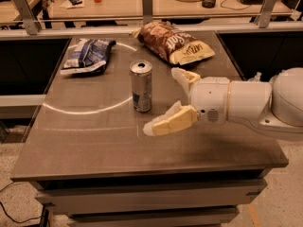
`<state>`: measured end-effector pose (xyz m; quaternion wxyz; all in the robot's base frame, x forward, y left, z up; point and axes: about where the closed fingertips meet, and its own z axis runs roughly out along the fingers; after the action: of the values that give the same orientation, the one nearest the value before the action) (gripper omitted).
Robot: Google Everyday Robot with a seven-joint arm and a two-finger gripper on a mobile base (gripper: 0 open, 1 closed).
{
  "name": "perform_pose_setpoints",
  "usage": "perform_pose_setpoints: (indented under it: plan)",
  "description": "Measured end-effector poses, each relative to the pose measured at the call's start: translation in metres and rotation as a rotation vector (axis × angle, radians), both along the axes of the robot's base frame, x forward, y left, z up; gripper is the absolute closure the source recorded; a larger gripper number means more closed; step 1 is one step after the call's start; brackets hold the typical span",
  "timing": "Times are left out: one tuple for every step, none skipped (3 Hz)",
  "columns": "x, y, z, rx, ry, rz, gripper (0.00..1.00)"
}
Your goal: Move redbull can near blue chip bag
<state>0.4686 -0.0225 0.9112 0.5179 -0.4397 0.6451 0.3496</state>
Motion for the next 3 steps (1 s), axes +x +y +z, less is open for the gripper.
perform_pose_setpoints:
  plan:
    - [0.02,0.008,-0.009,0.01,-0.021,-0.036,0.0]
    - [0.041,0.004,-0.016,0.014,-0.045,-0.053,0.0]
    - [0.056,0.005,-0.021,0.027,-0.049,-0.047,0.0]
